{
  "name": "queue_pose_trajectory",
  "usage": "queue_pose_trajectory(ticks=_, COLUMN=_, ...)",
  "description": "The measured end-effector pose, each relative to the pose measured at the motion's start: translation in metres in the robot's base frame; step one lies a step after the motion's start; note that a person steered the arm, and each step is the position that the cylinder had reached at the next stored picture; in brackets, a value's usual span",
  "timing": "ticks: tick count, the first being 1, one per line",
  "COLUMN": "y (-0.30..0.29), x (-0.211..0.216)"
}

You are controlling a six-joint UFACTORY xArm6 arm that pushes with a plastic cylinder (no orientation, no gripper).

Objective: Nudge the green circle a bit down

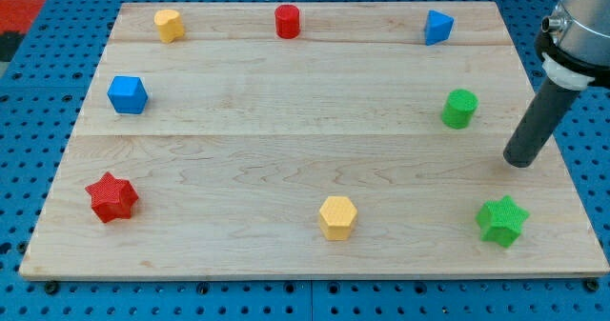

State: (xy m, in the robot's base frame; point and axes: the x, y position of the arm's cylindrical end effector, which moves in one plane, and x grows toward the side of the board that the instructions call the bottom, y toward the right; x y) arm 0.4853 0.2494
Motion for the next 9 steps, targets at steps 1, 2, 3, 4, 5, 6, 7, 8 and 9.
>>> queue_pose_trajectory(ticks=1, y=0.032, x=-0.026)
queue_pose_trajectory(ticks=2, y=0.012, x=-0.070)
queue_pose_trajectory(ticks=3, y=-0.019, x=-0.088)
queue_pose_trajectory(ticks=4, y=-0.022, x=-0.097)
queue_pose_trajectory(ticks=5, y=-0.022, x=-0.116)
queue_pose_trajectory(ticks=6, y=-0.032, x=-0.120)
queue_pose_trajectory(ticks=7, y=-0.039, x=-0.109)
queue_pose_trajectory(ticks=8, y=-0.038, x=-0.083)
queue_pose_trajectory(ticks=9, y=-0.059, x=-0.128)
